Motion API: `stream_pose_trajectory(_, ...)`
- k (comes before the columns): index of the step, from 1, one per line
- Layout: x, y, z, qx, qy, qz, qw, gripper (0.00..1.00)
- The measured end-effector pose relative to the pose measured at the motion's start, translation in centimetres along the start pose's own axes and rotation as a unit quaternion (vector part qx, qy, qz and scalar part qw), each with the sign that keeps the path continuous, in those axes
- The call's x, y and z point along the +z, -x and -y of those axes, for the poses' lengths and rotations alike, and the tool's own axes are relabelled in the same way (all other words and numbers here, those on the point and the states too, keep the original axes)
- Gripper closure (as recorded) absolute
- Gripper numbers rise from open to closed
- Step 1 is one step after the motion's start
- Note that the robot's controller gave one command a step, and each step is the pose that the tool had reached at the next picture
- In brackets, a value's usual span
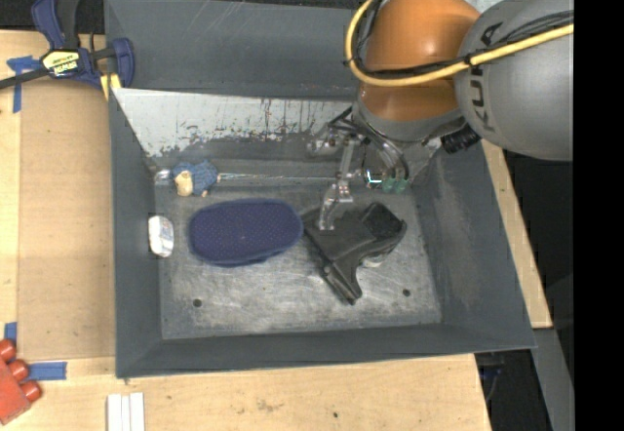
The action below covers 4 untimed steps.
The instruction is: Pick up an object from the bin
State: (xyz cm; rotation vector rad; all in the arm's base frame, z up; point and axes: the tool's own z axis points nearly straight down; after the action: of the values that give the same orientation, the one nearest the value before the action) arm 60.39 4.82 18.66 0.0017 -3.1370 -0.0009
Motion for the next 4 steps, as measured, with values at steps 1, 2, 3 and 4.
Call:
stream_pose_trajectory(1, -0.5, 0.2, 0.0, 0.001, 0.000, 0.0042, 1.0000, 1.00)
stream_pose_trajectory(2, -0.5, 0.2, 0.0, 0.001, 0.000, 0.0042, 1.0000, 0.00)
stream_pose_trajectory(3, 11.1, -3.2, -1.0, -0.063, 0.000, 0.0030, 0.9980, 0.00)
stream_pose_trajectory(4, 10.5, -2.8, -1.0, -0.062, 0.000, 0.0094, 0.9980, 1.00)
